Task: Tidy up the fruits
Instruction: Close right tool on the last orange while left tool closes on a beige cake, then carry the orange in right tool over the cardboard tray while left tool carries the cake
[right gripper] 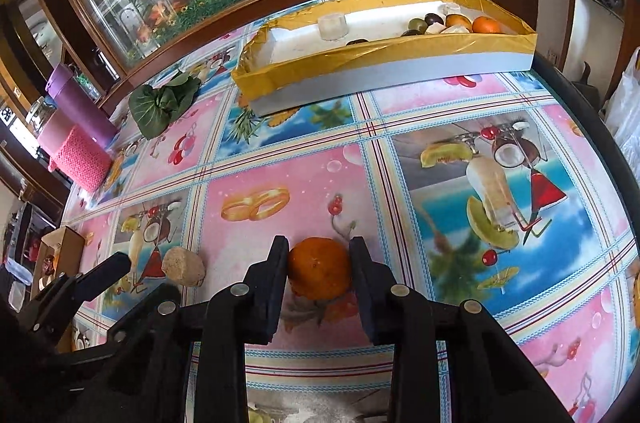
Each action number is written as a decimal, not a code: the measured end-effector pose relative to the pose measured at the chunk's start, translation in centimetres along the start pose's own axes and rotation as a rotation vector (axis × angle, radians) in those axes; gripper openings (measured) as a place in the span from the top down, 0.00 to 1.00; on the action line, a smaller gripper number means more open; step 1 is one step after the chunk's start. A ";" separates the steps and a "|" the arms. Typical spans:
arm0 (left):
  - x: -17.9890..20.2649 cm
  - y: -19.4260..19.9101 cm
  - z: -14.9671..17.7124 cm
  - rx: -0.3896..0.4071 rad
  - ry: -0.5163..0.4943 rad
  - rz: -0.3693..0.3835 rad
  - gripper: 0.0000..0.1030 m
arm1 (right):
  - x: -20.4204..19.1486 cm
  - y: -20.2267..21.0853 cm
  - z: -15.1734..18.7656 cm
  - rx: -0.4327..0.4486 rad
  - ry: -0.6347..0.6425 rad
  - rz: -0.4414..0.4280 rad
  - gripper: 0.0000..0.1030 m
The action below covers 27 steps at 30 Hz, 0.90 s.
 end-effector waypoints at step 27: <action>-12.3 19.6 10.5 0.194 0.309 -0.099 0.78 | -6.8 4.2 2.0 0.120 0.085 -0.109 0.68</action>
Point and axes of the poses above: each gripper's, at about its wrist camera, not at the fingertips, and y roughly against the way its jaws point, x to its right, z to its underside, the point moved 8 cm from there along -y, roughly the way its jaws point, and after that the axes turned 9 degrees about z, right-handed, at the moved point
